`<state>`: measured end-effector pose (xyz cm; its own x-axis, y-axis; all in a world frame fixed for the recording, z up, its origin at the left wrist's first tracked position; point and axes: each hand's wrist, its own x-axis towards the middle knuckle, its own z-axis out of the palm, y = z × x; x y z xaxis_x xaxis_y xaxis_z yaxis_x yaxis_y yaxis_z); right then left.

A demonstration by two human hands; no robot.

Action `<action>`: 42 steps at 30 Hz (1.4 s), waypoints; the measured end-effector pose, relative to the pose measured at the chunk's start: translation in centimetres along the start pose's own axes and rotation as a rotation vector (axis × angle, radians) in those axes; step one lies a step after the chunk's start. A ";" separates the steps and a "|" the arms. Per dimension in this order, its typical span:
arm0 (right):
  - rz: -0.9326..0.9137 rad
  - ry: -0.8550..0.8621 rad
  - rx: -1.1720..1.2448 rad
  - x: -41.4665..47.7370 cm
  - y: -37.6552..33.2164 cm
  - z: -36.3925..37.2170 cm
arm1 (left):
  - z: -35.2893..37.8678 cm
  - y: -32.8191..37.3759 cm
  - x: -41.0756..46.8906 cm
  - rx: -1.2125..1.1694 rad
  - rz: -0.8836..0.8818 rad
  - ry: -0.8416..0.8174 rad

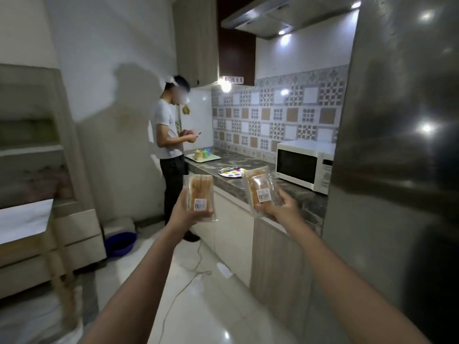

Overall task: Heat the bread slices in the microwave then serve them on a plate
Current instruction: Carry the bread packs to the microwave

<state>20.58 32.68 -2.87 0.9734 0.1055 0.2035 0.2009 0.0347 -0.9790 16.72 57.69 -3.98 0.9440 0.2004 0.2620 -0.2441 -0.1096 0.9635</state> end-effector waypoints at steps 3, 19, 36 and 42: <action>0.035 -0.007 0.022 4.2 1.7 1.8 | -0.8 -1.8 3.8 -0.042 -0.025 0.032; 0.117 0.092 0.096 35.5 8.8 -0.3 | 5.8 -9.7 32.6 -0.141 0.005 0.100; 0.182 0.360 0.167 62.7 14.9 -5.7 | 15.4 -19.5 65.2 -0.245 -0.143 -0.183; 0.120 0.552 0.157 68.1 13.2 -10.9 | 24.0 -20.0 75.4 -0.269 -0.166 -0.399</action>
<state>90.74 29.51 -2.07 0.9100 -0.4143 0.0128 0.1076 0.2063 -0.9726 98.12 51.60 -4.82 0.9734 -0.1992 0.1131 -0.0822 0.1570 0.9842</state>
